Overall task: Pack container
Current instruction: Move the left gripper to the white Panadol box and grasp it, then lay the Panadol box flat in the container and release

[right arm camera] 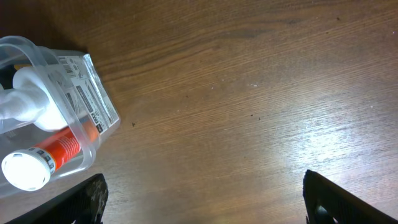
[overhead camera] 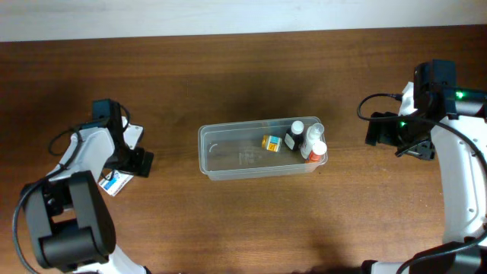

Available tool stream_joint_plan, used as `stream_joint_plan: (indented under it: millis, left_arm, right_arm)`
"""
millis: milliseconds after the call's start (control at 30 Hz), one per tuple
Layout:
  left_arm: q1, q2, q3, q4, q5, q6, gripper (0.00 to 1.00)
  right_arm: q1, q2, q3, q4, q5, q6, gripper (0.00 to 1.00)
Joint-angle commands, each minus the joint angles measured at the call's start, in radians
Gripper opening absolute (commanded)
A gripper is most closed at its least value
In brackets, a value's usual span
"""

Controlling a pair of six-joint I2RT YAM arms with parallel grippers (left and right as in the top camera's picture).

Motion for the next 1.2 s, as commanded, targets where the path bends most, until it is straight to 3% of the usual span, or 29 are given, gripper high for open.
stream_joint_plan:
  millis: [0, 133, 200, 433, 600, 933, 1167]
  left_arm:
    - [0.008, 0.042, -0.007, -0.014, 0.048, 0.019, 0.99]
    - [0.008, 0.043, -0.006, -0.026, 0.048, 0.019, 0.92]
    - [0.008, 0.043, -0.006, -0.029, 0.048, 0.019, 0.82]
    - [0.008, 0.043, -0.006, -0.035, 0.048, 0.019, 0.63]
    - [0.008, 0.043, -0.006, -0.038, 0.048, 0.019, 0.29]
    - [-0.034, 0.000, 0.093, -0.090, 0.071, -0.015, 0.28]
    - [-0.185, -0.155, 0.228, -0.125, 0.108, -0.014, 0.28]
  right_arm:
    - [-0.004, 0.005, -0.001, 0.000, -0.002, -0.002, 0.93]
    - [-0.004, 0.005, -0.001, 0.000, -0.002, -0.002, 0.93]
    - [-0.004, 0.005, -0.001, 0.000, -0.002, -0.002, 0.93]
    - [-0.004, 0.005, -0.001, 0.000, -0.002, -0.002, 0.93]
    - [-0.004, 0.005, -0.001, 0.000, -0.002, -0.002, 0.93]
    - [-0.004, 0.005, -0.001, 0.000, -0.002, -0.002, 0.93]
    - [-0.004, 0.005, -0.001, 0.000, -0.002, -0.002, 0.93]
